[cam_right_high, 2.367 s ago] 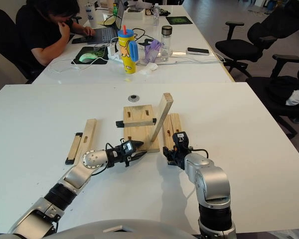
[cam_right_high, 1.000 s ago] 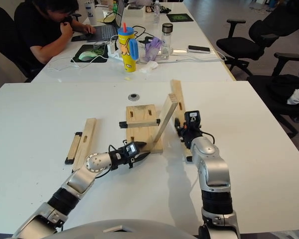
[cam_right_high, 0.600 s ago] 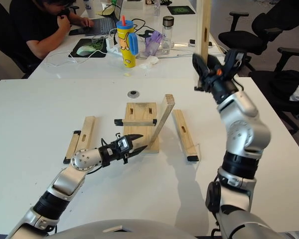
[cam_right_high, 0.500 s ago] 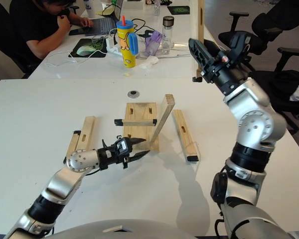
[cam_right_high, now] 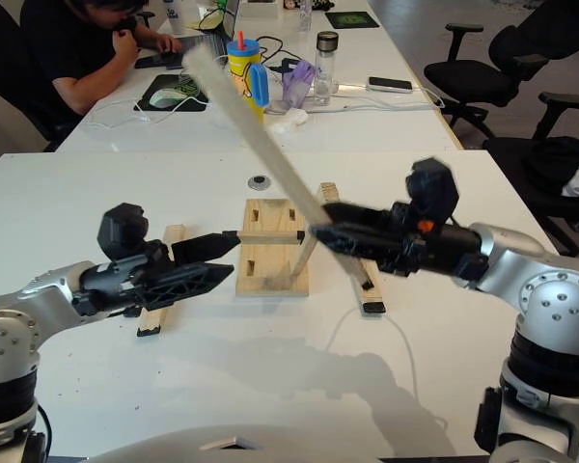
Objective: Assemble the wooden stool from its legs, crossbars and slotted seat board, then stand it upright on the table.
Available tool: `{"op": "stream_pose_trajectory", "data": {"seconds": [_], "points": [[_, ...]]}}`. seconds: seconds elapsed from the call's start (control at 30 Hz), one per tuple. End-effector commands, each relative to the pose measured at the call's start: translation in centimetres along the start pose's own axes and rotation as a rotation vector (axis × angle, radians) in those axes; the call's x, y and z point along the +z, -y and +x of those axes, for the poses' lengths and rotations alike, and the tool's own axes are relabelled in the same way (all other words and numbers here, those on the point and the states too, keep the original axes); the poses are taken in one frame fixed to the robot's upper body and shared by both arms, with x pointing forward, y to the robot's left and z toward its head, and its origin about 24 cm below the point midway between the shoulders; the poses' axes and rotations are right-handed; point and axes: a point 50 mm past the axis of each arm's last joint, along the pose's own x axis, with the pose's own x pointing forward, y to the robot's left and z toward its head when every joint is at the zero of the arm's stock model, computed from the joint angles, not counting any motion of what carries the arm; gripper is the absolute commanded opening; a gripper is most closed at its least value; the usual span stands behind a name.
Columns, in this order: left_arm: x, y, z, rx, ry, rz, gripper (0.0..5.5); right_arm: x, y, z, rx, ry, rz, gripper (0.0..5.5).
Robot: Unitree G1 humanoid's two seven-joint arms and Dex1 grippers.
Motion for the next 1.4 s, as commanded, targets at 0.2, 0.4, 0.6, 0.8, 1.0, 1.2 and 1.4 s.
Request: {"op": "stream_pose_trajectory", "data": {"seconds": [0.2,0.4,0.6,0.8,1.0,1.2,1.4], "points": [[1.9,0.4,0.6,-0.03,0.04,-0.074,4.34,-3.1,0.0,-0.6,0.032,-0.134,0.076,2.13],[1.9,0.4,1.0,-0.039,0.043,-0.098,4.34,-3.4,-0.1,-0.5,0.061,-0.173,0.051,2.13],[1.5,0.3,1.1,-0.041,0.023,-0.12,3.82,-3.4,-0.3,-0.4,0.076,-0.186,0.021,2.13],[1.3,0.3,1.1,-0.043,-0.004,-0.135,2.92,-3.8,-0.2,-0.2,0.065,-0.208,-0.058,2.13],[1.2,0.3,0.9,-0.05,-0.025,-0.146,2.24,-4.1,-0.3,-0.1,0.062,-0.221,-0.071,2.13],[0.9,0.2,0.6,-0.042,-0.05,-0.153,2.21,-3.7,0.0,-0.3,0.059,-0.168,-0.032,2.13],[1.2,-0.3,-1.1,0.035,-0.083,-0.137,2.02,-3.0,0.8,-1.7,-0.016,-0.085,0.043,3.25]]}}
